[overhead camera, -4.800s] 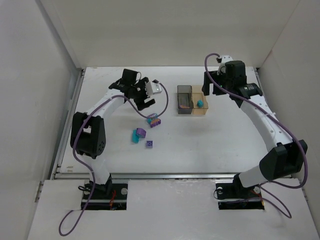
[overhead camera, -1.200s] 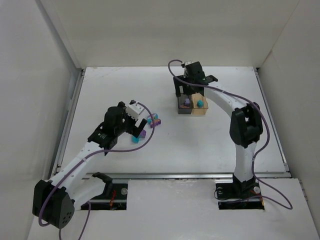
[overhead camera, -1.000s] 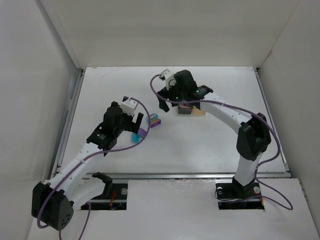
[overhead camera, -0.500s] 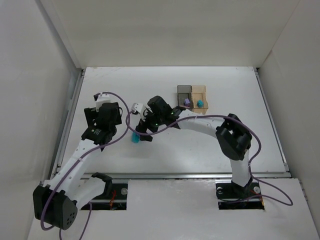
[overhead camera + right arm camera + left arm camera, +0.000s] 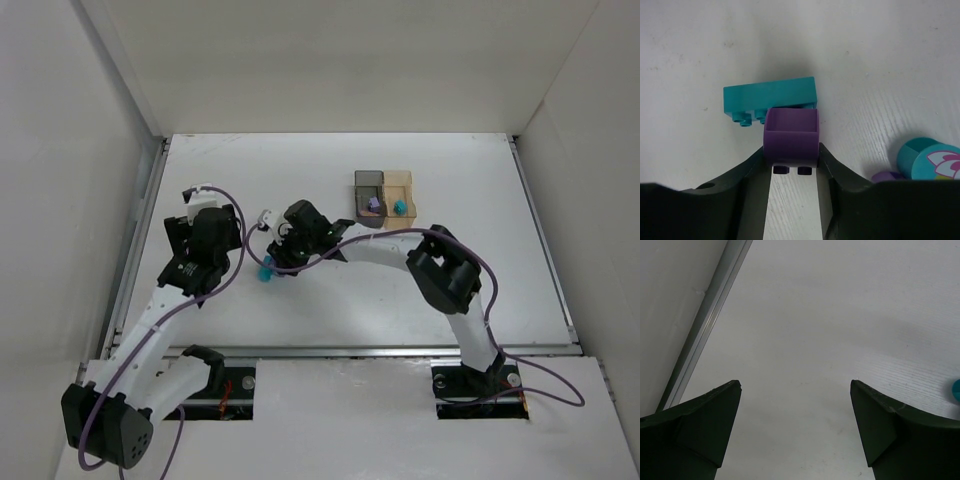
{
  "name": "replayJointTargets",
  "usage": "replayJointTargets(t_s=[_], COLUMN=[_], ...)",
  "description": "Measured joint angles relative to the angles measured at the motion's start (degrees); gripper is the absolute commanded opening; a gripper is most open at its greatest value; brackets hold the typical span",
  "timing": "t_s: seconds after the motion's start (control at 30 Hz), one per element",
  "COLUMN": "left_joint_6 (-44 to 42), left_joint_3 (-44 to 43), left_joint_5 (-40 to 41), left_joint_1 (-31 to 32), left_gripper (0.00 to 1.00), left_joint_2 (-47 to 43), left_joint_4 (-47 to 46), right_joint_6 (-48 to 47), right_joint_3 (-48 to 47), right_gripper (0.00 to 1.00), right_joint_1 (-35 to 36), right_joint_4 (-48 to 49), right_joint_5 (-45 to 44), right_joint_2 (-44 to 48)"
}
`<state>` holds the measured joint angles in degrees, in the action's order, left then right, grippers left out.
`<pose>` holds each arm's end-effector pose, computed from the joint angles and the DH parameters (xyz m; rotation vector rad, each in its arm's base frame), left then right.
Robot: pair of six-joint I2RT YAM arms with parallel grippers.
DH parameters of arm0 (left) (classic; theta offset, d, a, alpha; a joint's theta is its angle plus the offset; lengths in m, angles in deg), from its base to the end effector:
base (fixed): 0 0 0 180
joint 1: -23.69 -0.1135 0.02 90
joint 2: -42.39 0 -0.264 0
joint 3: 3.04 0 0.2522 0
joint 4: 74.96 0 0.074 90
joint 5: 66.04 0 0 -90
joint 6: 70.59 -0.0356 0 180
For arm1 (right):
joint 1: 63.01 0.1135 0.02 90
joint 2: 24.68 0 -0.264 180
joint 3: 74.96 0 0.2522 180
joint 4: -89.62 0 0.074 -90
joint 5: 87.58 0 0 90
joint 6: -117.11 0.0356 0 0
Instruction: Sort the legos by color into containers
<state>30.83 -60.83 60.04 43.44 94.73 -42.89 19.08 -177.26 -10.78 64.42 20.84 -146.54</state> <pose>0.1969 -0.0484 0.3004 -0.2448 1.9364 0.2829 0.2811 0.3812 0.1774 -1.3580 2.0137 0.7439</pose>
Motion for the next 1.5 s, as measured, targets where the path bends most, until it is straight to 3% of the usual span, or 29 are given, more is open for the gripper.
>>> replayJointTargets(t_s=[0.17, 0.33, 0.57, 0.77, 0.9, 1.1, 1.5], left_joint_6=[-1.55, -7.98, -30.84, -52.98, -64.65, -77.72, -83.06], left_joint_3=[0.04, 0.42, 1.07, -9.14, -13.03, -13.07, -17.31], left_joint_5=[-1.27, -8.92, -37.92, -52.41, -56.04, -59.56, -65.46], left_joint_1=[0.0, -0.02, 0.44, 1.68, 1.66, 1.66, 3.37], left_gripper=[0.89, 1.0, 1.0, 1.0, 1.0, 0.96, 0.75], left_joint_2=[-1.27, -5.57, -9.79, 4.15, 9.42, 9.75, 14.51], left_joint_4=[-0.22, -2.51, -8.07, -8.11, -9.01, -8.61, -1.4], right_joint_6=[1.68, 7.74, 14.71, 16.33, 18.21, 19.54, 21.42], right_joint_3=[-0.2, -0.2, -5.42, -14.58, -14.6, -13.0, -12.44], right_gripper=[0.0, 0.0, 0.0, 0.0, 0.0, 0.0, 0.0], right_joint_1=[-0.11, -3.19, -16.0, -15.45, -14.34, -14.34, -14.08], right_joint_4=[0.04, -0.61, -5.77, -13.68, -17.49, -19.89, -19.93], right_joint_5=[-1.44, 1.92, 5.11, 5.46, 7.13, 7.8, 9.6], right_joint_2=[0.11, 3.54, 13.6, 15.19, 15.76, 16.96, 18.69])
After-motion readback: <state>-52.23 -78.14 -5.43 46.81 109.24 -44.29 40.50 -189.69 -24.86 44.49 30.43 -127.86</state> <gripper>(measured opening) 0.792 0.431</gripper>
